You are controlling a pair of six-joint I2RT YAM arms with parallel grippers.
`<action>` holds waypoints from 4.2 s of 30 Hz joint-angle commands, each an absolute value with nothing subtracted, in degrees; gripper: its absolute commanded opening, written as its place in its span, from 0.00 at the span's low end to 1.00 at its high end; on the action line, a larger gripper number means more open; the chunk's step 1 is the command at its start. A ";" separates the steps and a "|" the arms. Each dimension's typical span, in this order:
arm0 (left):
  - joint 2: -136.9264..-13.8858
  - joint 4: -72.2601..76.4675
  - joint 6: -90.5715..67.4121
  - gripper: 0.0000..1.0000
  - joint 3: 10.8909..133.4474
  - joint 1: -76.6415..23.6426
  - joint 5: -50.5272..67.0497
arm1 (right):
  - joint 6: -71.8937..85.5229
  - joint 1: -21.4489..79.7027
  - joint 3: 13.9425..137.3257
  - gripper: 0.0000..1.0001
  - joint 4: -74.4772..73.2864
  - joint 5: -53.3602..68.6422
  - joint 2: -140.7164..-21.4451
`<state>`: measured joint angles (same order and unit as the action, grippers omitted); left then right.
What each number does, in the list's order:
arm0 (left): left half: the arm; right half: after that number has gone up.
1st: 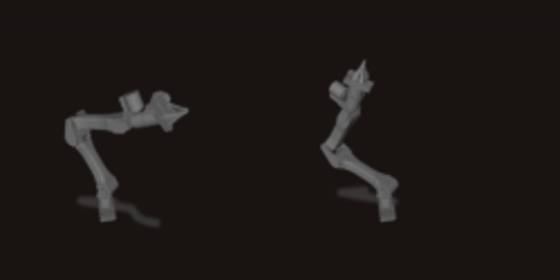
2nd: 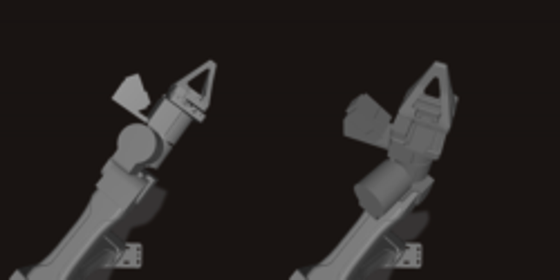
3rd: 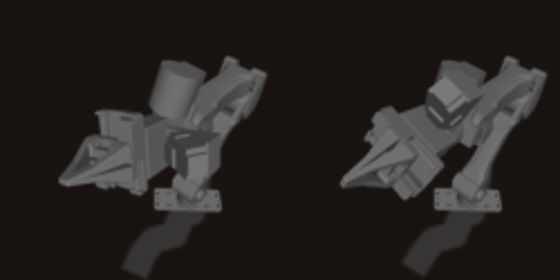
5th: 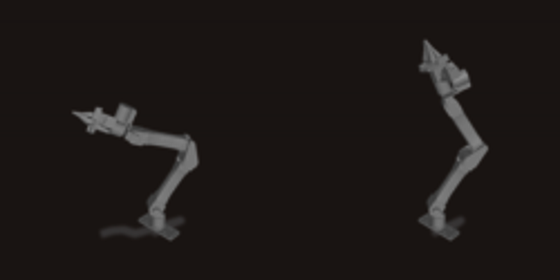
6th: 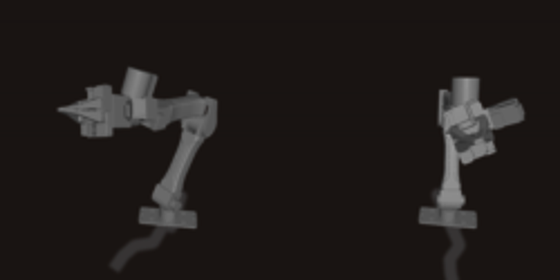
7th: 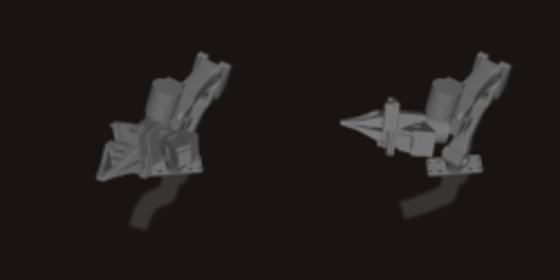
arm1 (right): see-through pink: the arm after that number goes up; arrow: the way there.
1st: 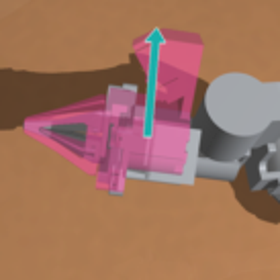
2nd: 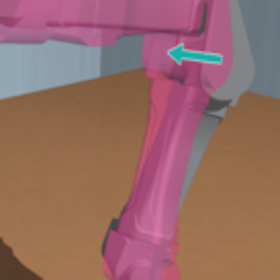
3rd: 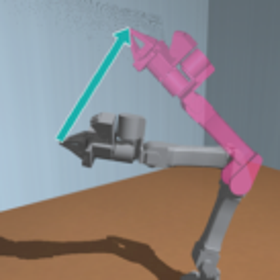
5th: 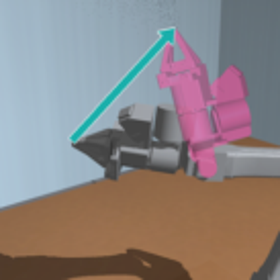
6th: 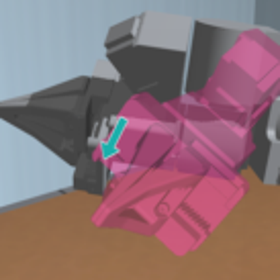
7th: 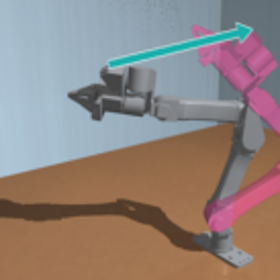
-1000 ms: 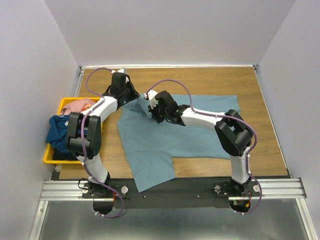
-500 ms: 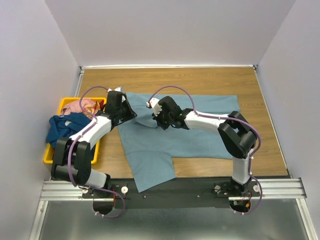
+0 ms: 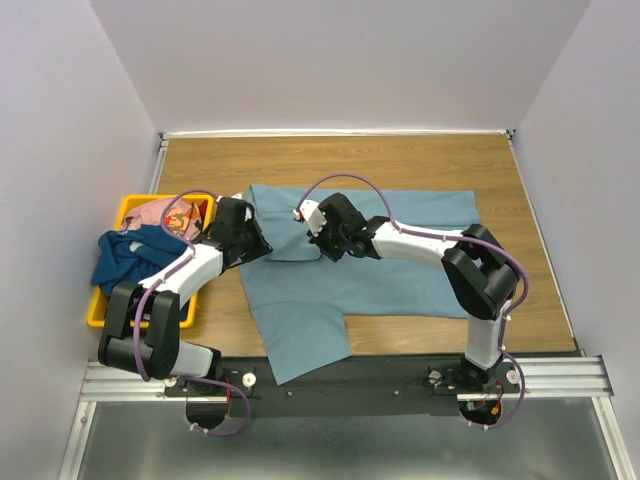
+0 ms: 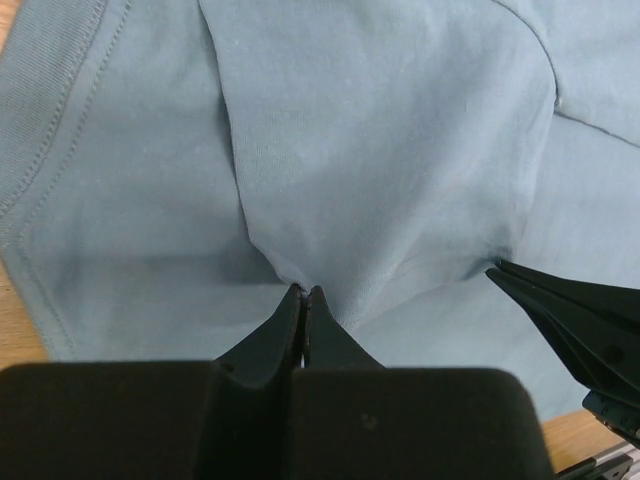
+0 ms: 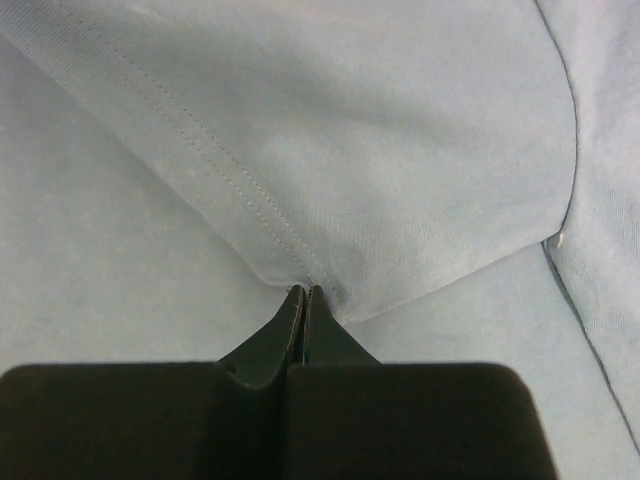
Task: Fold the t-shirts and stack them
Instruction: Fold the tshirt
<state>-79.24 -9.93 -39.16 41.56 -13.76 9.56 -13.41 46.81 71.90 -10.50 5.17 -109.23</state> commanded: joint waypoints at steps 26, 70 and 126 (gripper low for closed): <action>-78.49 -13.53 -40.43 0.00 38.50 -17.58 4.22 | -17.75 47.20 72.51 0.02 -20.65 -1.41 -105.21; -119.17 -14.58 -30.24 0.06 82.70 -5.80 -1.50 | 23.20 -10.02 81.30 0.48 -10.46 4.65 -118.46; -63.89 -32.69 -39.90 0.68 40.34 -23.81 -10.45 | 25.05 3.34 39.48 0.62 -20.38 5.45 -65.23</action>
<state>-65.45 -31.29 -35.44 39.70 -22.17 -7.44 24.99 2.72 42.57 -17.04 7.49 -70.48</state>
